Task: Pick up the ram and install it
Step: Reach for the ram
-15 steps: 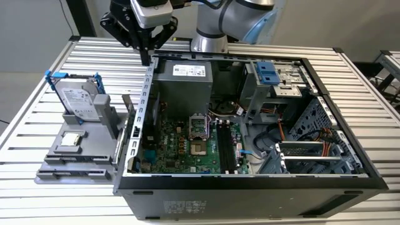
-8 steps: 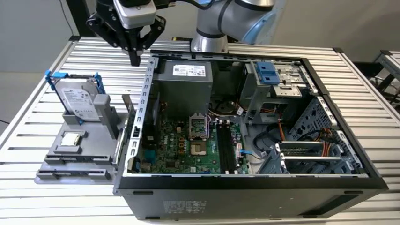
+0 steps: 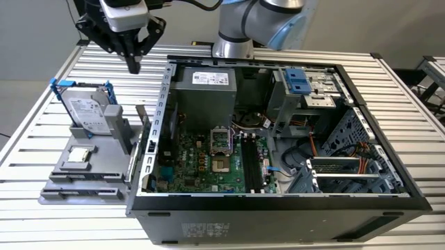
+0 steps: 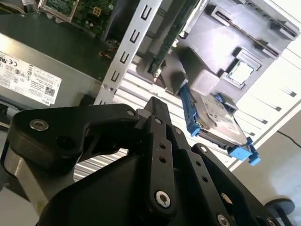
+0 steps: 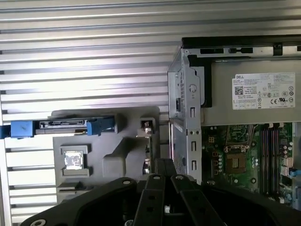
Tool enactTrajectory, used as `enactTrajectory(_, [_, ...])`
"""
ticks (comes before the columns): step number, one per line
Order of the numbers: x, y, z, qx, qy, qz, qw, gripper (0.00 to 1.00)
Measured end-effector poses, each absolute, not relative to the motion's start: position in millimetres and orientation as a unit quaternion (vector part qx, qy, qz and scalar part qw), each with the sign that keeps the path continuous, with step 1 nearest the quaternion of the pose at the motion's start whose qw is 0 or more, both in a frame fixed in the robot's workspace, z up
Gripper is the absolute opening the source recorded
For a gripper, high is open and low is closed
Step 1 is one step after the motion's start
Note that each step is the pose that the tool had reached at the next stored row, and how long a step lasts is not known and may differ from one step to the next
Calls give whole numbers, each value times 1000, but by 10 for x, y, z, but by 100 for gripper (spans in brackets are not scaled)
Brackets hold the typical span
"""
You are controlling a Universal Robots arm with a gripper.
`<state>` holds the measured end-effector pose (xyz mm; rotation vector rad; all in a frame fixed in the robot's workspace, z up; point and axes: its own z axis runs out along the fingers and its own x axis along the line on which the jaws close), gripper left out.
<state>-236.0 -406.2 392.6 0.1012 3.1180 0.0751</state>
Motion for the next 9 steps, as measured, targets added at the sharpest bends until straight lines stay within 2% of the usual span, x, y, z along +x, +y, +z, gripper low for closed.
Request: enactTrajectory(9, [-2736,-4084,3926,32,999,24,11,0])
